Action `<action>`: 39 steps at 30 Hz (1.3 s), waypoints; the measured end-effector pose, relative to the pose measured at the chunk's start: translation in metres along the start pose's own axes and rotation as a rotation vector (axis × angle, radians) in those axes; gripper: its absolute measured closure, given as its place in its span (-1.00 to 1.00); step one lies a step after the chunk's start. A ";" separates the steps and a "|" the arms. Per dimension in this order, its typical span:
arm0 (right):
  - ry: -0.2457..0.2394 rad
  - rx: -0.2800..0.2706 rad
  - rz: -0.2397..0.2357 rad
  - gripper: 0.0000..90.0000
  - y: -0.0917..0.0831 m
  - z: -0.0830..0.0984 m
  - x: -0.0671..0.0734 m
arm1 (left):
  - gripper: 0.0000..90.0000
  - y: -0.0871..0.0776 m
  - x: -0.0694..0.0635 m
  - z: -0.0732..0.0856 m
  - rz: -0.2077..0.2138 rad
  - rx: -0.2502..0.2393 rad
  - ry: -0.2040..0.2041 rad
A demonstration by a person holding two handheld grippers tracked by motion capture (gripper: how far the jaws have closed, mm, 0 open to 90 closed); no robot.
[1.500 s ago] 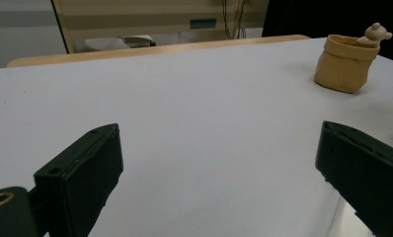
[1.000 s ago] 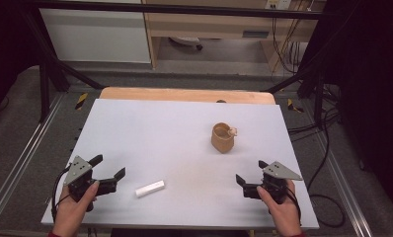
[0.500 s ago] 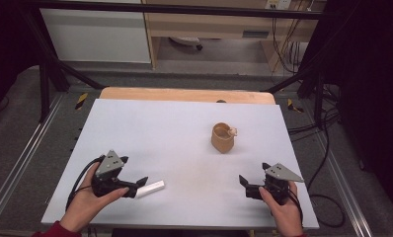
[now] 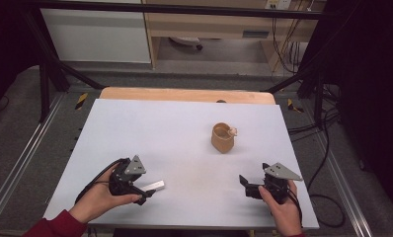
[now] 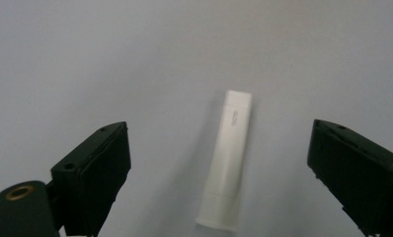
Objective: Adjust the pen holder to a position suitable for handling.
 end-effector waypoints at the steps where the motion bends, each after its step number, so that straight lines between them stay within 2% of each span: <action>1: -0.005 0.003 0.001 -0.91 0.001 0.000 0.000 | -0.74 0.003 0.000 0.002 0.004 0.016 0.002; 4: -0.003 0.011 -0.001 -0.91 0.001 0.001 0.001 | -0.69 0.010 0.001 0.006 0.007 0.057 0.011; 14: -0.019 0.028 -0.008 -0.92 0.003 0.002 0.002 | -0.43 0.017 0.000 0.011 0.042 0.128 0.046; 22: -0.017 0.037 -0.012 -0.92 0.004 0.003 0.003 | -0.02 0.022 0.003 0.015 0.066 0.172 0.047; 29: -0.011 0.042 -0.021 -0.92 0.005 0.003 0.004 | 0.28 0.023 0.001 0.019 0.085 0.208 0.070; 33: -0.017 0.044 -0.021 -0.92 0.005 0.003 0.004 | 0.43 0.026 0.001 0.019 0.057 0.217 0.083; 39: -0.017 0.046 -0.020 -0.92 0.005 0.003 0.004 | 0.48 0.026 -0.002 0.020 0.028 0.210 0.099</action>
Point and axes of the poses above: each handheld gripper's, and its own axes: y roughly forward along the jaws, z roughly out of its underside, x roughly to its left, the point moved 5 cm from there along y, roughly forward along the jaws, and after that the axes turned 8 degrees about x, right-handed, at the moved point
